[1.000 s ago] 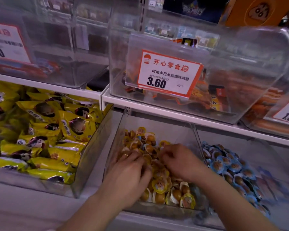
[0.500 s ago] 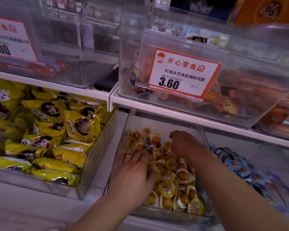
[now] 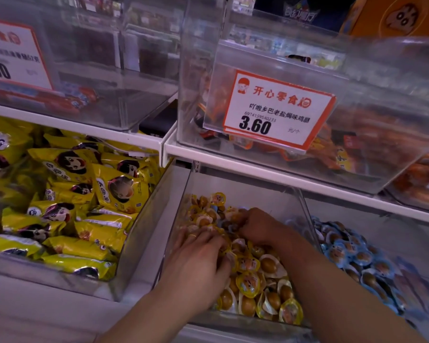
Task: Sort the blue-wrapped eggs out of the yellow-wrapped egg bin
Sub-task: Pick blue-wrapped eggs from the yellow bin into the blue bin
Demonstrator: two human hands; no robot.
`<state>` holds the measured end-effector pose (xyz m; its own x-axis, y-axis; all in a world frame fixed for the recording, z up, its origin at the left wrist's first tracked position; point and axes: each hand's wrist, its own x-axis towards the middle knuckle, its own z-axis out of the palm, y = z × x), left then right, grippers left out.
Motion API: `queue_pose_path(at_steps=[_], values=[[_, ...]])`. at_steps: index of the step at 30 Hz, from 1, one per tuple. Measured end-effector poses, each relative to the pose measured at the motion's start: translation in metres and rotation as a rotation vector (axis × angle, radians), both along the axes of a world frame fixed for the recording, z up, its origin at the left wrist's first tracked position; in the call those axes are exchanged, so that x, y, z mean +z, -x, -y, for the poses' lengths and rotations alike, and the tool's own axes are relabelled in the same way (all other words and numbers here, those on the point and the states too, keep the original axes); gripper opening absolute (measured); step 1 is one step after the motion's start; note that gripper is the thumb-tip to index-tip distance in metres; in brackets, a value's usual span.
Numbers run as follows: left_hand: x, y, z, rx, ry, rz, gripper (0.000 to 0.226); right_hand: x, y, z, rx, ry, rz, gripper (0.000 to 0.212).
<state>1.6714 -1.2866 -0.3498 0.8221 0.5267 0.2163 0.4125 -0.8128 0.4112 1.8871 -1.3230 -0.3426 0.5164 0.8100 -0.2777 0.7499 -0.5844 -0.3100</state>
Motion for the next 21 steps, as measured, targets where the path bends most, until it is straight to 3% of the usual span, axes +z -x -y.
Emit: queue_pose_path(at_steps=[4, 8, 13, 15, 18, 19, 21], values=[[0.004, 0.0, 0.0, 0.01, 0.043, 0.019, 0.043, -0.011, 0.01, -0.015, -0.056, 0.056, 0.046, 0.043], [0.009, -0.001, 0.0, 0.049, 0.198, 0.161, 0.034, -0.021, 0.013, -0.007, -0.131, -0.129, 0.04, 0.025], [0.021, -0.005, 0.001, 0.152, 0.487, 0.47, 0.026, 0.024, 0.016, 0.003, -0.421, -0.546, -0.125, 0.038], [0.035, -0.008, 0.007, 0.206, 0.729, 0.649, 0.022, 0.047, 0.034, 0.018, -0.302, -0.651, -0.087, 0.032], [0.049, -0.016, 0.014, 0.219, 1.548, 0.733, 0.033, 0.057, 0.08, 0.04, 0.016, -0.738, -0.249, 0.008], [0.052, -0.017, 0.014, 0.194, 1.782, 0.73, 0.042, 0.056, 0.093, 0.045, 0.1, -0.715, -0.286, 0.01], [0.054, -0.016, 0.011, 0.211, 1.947, 0.764, 0.042, 0.053, 0.101, 0.052, 0.18, -0.645, -0.369, 0.032]])
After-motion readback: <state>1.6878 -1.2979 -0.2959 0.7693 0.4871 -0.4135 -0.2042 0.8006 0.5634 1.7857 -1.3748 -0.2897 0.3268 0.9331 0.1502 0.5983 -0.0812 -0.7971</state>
